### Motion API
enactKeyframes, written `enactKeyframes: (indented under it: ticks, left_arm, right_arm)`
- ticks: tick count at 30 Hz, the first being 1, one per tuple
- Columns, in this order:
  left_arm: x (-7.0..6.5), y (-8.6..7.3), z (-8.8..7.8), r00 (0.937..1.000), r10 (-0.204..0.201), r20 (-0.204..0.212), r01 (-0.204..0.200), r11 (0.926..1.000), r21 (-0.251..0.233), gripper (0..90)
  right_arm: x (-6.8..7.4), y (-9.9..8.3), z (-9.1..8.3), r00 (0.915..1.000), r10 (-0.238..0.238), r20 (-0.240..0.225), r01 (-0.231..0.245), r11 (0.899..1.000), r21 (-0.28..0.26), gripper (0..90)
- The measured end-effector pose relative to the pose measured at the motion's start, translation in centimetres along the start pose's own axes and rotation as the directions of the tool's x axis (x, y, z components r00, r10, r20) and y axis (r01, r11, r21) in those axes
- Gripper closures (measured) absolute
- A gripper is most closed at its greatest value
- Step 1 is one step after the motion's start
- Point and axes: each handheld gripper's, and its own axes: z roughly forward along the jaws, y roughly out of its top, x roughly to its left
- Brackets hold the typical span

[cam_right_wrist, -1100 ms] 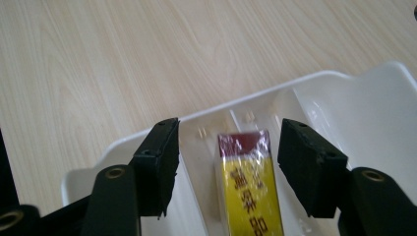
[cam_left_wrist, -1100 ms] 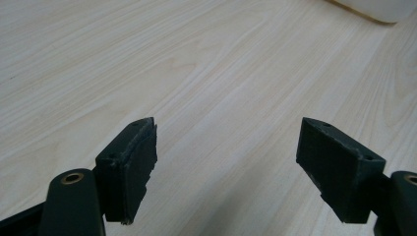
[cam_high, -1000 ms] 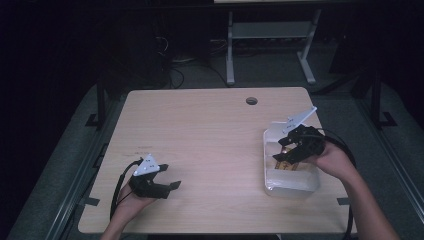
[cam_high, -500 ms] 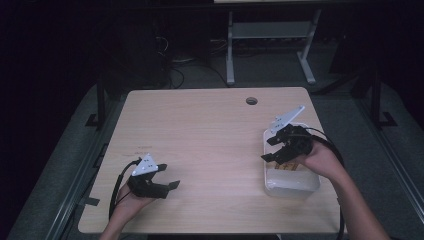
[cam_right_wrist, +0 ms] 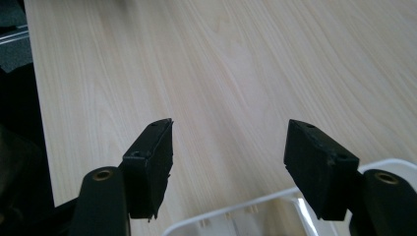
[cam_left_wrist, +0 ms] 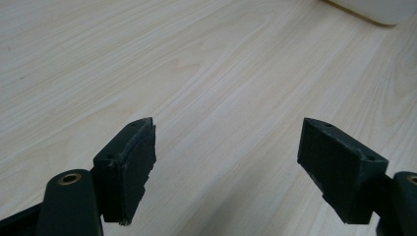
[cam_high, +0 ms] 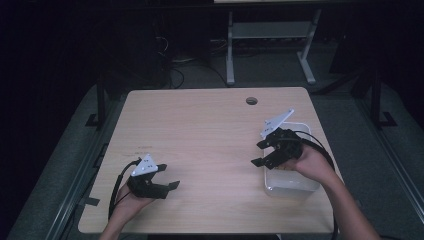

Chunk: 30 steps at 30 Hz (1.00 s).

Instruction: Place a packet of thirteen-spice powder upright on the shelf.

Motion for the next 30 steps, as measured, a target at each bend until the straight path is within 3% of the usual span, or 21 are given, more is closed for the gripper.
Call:
enactKeyframes:
  ticks: [30]
  left_arm:
    - [0.4,0.0,-0.5,0.9998,0.004,-0.017,-0.004,0.9999,0.01,21.1]
  right_arm:
    - [4.0,2.4,4.7,0.9958,-0.031,-0.086,0.03,0.999,-0.021,34.3]
